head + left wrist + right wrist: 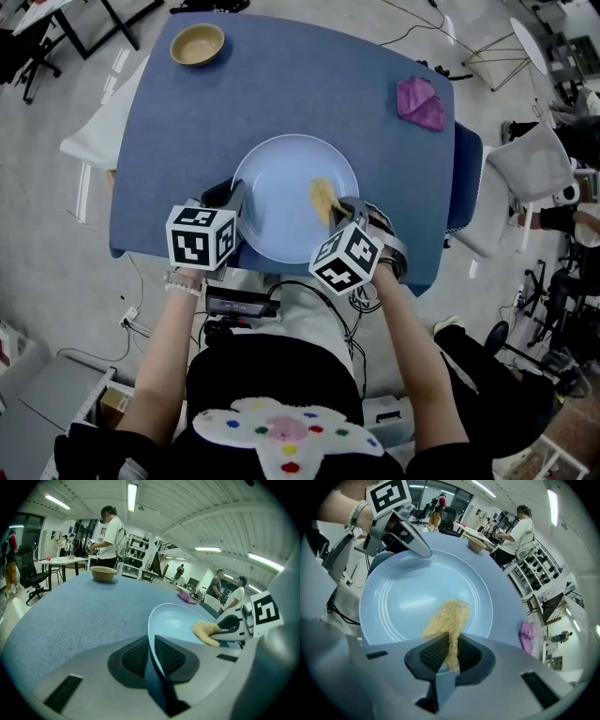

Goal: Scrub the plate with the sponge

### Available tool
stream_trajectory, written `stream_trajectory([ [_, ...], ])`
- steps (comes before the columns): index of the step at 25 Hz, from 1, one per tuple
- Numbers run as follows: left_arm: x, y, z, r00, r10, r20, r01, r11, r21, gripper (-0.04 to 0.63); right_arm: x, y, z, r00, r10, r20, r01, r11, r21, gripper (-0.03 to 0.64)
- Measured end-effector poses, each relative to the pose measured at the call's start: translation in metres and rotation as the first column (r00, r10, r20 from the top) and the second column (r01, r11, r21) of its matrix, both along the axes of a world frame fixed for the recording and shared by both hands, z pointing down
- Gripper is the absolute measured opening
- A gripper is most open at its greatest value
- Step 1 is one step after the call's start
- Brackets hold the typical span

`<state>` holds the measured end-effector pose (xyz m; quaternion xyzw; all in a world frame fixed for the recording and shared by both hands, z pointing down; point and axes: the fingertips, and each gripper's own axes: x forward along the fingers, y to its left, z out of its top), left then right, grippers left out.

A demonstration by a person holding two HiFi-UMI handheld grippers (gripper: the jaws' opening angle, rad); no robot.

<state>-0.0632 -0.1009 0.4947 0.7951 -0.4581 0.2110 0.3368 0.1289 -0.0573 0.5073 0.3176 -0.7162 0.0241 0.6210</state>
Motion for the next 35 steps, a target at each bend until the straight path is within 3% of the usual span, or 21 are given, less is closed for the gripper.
stream_trajectory([
  [7,0.001,0.0,0.001,1.0,-0.001,0.002,0.001,1.0,0.001,0.052,0.007,-0.018,-0.001,0.996,-0.027,-0.089,0.031,0.999,0.045,0.043],
  [20,0.002,0.001,-0.001,1.0,-0.001,0.006,0.001,1.0,0.007,0.051,-0.004,0.027,-0.006,0.999,-0.022,-0.041,0.019,0.998,-0.062,0.041],
  [29,0.001,0.0,0.0,1.0,-0.001,0.007,0.001,1.0,0.011,0.052,-0.046,0.065,-0.005,0.992,0.006,0.123,0.017,0.983,-0.181,0.041],
  [35,0.0,0.0,-0.001,1.0,-0.005,0.011,0.004,1.0,0.01,0.052,-0.079,0.069,-0.009,0.955,0.094,0.282,-0.023,0.97,-0.243,0.041],
])
